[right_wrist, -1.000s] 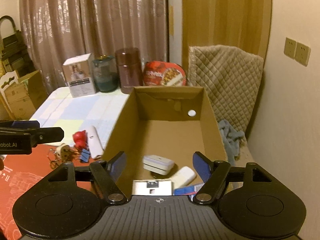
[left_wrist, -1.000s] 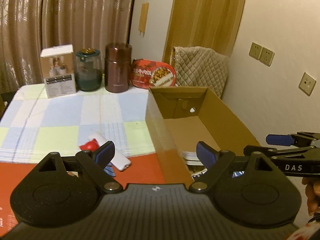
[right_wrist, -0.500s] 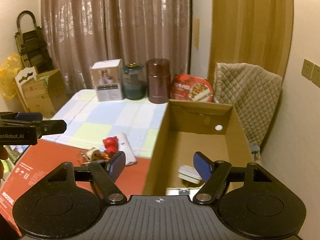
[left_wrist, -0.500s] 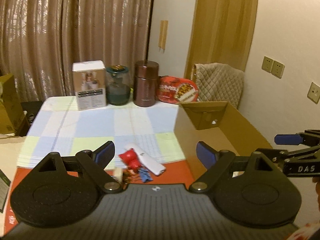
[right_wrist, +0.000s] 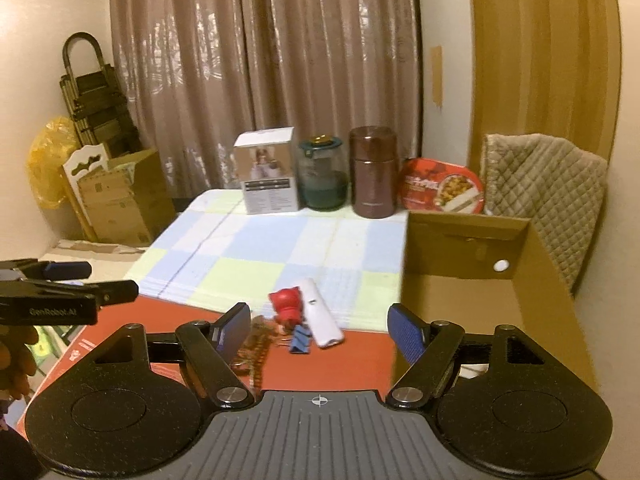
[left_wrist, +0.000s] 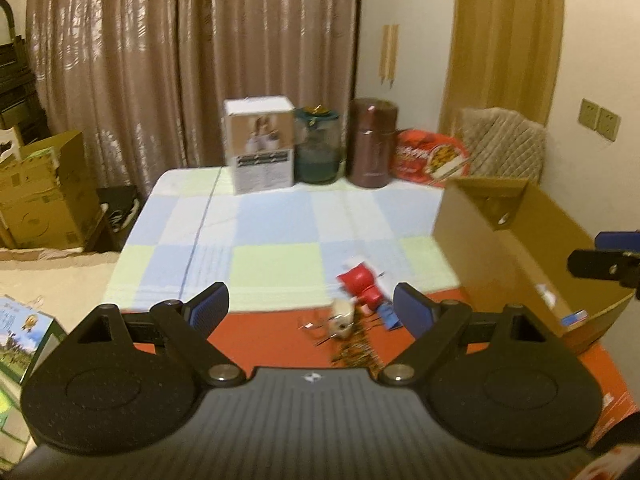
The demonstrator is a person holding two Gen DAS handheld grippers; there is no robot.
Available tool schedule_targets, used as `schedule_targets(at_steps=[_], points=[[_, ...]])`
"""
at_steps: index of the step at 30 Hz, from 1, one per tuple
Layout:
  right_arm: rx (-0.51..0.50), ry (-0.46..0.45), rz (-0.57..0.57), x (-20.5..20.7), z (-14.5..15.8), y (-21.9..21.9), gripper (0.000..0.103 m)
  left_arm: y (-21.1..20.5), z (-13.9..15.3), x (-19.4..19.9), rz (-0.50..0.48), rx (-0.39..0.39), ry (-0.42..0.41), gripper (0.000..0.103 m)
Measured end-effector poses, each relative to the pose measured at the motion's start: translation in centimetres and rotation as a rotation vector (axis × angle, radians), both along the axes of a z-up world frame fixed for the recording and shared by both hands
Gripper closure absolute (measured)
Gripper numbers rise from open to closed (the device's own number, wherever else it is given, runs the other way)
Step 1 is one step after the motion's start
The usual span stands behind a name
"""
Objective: Organize rigid objects
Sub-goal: 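Move both tools back toward the remaining items on the mat, then grasp the braided leopard-pattern cable with the right tool while the left tool grasps the metal wire rack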
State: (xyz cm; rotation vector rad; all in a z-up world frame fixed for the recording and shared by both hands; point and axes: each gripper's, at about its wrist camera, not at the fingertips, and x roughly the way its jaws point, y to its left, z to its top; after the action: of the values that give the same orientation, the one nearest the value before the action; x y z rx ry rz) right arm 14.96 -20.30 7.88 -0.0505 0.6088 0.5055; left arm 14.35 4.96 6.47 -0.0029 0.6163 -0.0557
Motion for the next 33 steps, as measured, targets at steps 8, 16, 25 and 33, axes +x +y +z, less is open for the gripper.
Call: schedule_targets(at_steps=[8, 16, 25, 33], points=[[0.007, 0.053, 0.059, 0.3, -4.1, 3.9, 0.030, 2.9, -4.6, 1.0, 0.035, 0.023, 0.064, 0.016], [-0.023, 0.141, 0.093, 2.3, -10.1, 7.3, 0.030, 3.8, -9.6, 3.0, 0.008, 0.032, 0.105, 0.016], [-0.019, 0.205, 0.108, 5.5, -14.2, 9.2, 0.033, 4.8, -12.2, 6.7, -0.020, -0.017, 0.146, 0.016], [-0.018, 0.235, 0.139, 7.2, -16.5, 12.0, 0.044, 5.5, -12.1, 8.7, -0.044, -0.017, 0.098, 0.013]])
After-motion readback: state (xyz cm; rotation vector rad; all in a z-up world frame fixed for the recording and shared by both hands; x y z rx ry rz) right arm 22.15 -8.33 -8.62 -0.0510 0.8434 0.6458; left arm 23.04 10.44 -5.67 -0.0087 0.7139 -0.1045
